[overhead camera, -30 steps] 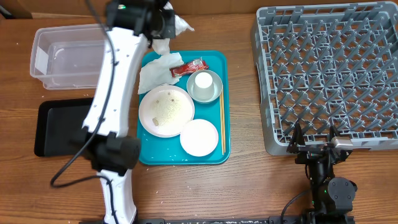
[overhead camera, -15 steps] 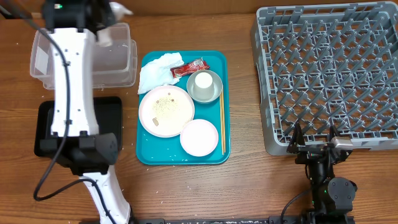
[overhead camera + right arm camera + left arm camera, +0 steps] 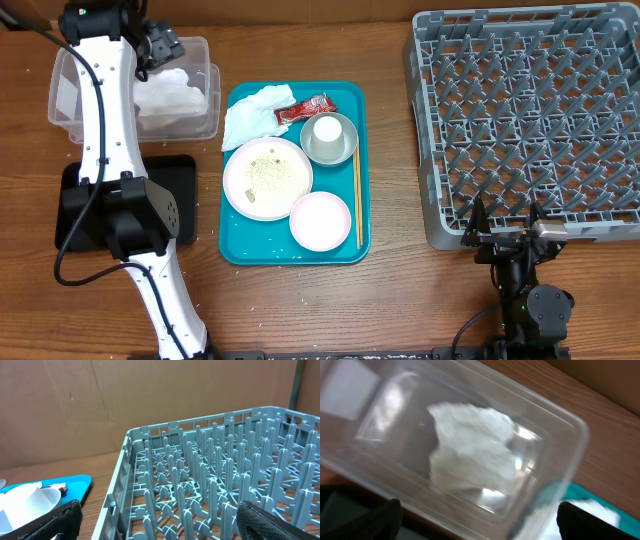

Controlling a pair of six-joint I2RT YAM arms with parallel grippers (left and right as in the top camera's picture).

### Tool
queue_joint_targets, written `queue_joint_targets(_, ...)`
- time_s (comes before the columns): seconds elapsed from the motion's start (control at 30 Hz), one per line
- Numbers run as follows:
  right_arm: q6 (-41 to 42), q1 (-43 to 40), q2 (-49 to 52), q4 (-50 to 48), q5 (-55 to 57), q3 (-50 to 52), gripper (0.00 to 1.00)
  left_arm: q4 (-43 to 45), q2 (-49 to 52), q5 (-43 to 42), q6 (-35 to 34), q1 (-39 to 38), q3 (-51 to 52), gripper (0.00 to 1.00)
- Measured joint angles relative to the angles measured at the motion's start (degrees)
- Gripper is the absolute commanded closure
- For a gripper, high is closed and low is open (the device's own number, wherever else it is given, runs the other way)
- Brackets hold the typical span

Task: Sort waste into correct bins and load items into the dishwasher
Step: 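Carry the napkin left and drop it into the clear bin, then reach the left gripper back and grasp the red snack wrapper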

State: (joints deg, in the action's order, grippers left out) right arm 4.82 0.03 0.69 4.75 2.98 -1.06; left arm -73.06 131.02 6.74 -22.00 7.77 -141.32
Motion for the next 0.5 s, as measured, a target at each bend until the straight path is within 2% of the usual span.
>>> queue_joint_targets(0.1,0.04,0.0,0.0,0.0,0.04,0.0,0.0,0.15,-0.24,-11.23,4.37,-0.85,0.0,0.1)
queue_joint_targets(0.17,0.0,0.0,0.0,0.0,0.02,0.0,0.0,0.15,-0.37,-18.78,8.07,-2.23,0.0,0.12)
queue_joint_targets(0.27,0.04,0.0,0.0,0.0,0.04,0.0,0.0,-1.16,-0.39,-25.81,14.56,-6.84,0.0,0.13)
queue_joint_targets(0.37,0.02,0.0,0.0,0.0,0.02,0.0,0.0,-2.29,-0.39,-25.68,17.42,-11.34,0.0,0.12)
queue_joint_targets(0.5,0.02,0.0,0.0,0.0,0.02,0.0,0.0,-4.04,-0.28,-20.59,19.61,-17.38,0.0,0.12)
